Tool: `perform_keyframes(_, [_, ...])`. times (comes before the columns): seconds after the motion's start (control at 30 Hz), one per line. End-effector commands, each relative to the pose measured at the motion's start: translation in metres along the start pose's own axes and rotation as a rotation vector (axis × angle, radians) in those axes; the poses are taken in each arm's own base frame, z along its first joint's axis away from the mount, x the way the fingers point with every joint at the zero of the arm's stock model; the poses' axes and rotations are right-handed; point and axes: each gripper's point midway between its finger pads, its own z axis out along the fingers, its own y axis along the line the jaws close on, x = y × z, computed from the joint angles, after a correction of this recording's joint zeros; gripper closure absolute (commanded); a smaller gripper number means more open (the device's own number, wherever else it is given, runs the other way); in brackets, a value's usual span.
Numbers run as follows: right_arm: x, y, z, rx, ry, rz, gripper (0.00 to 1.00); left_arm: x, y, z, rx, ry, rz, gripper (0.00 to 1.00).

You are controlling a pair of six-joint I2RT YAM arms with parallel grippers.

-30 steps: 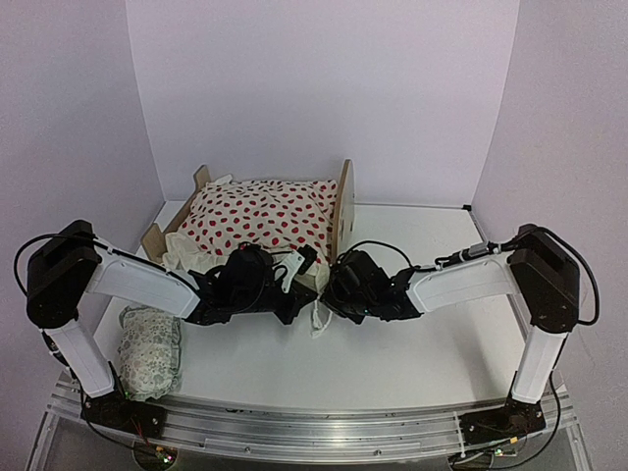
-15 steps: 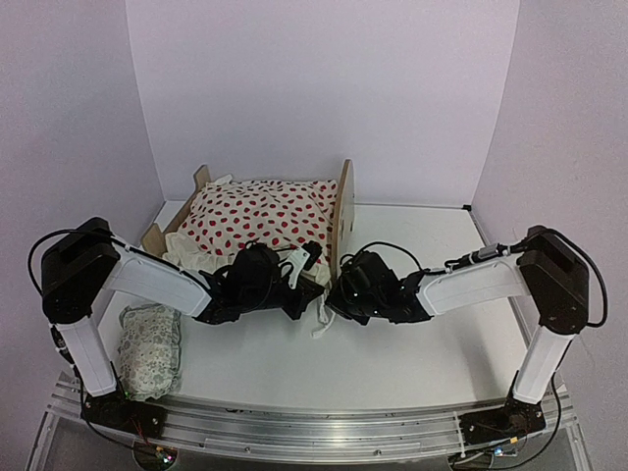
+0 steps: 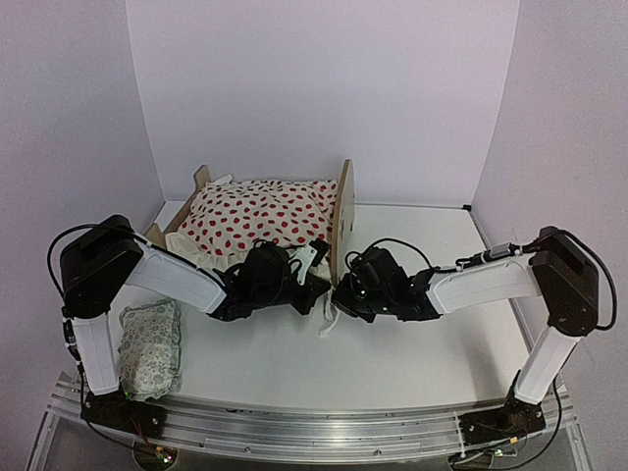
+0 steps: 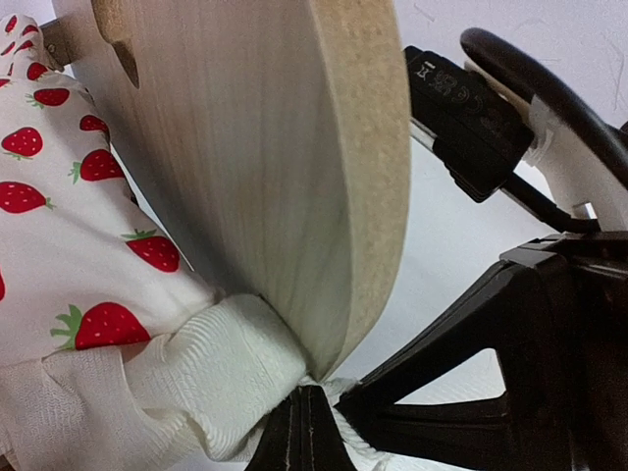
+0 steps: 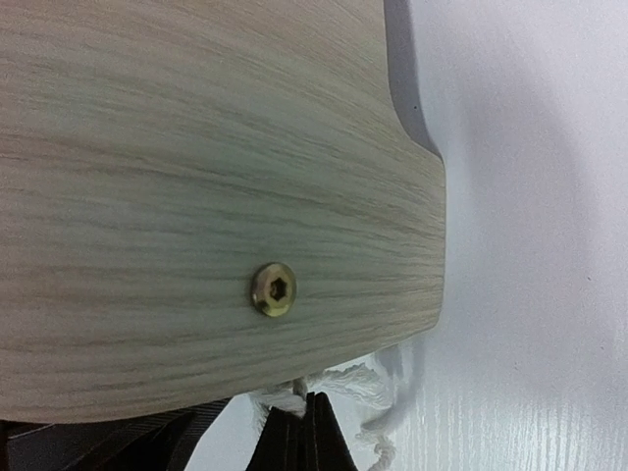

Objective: Set up the pet bed
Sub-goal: Tie the right ropes of the mattress at the bed frame base.

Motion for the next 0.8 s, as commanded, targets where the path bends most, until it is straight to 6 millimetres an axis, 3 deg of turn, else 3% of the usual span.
perform_keyframes(0.0, [0.003, 0.014, -0.010, -0.049, 0.044, -0.037, 1.00, -0.030, -0.005, 0.008, 0.036, -0.083, -0.025, 1.00])
perform_keyframes(0.2, [0.010, 0.023, -0.006, -0.069, 0.096, -0.071, 1.00, -0.029, -0.010, 0.008, 0.065, -0.088, -0.042, 1.00])
perform_keyframes(0.33, [0.012, 0.024, -0.006, -0.067, 0.109, -0.082, 1.00, -0.029, -0.012, 0.008, 0.073, -0.076, -0.047, 0.92])
perform_keyframes(0.43, [0.009, 0.021, -0.008, -0.056, 0.095, -0.082, 1.00, -0.030, -0.013, 0.004, 0.077, -0.072, -0.052, 0.80])
perform_keyframes(0.57, [0.007, 0.018, -0.009, -0.044, 0.089, -0.072, 1.00, -0.036, -0.010, -0.002, 0.053, -0.082, -0.059, 0.74])
perform_keyframes(0.77, [0.002, -0.003, -0.012, 0.025, 0.063, -0.017, 1.00, -0.051, -0.005, -0.014, 0.012, -0.101, -0.059, 0.68])
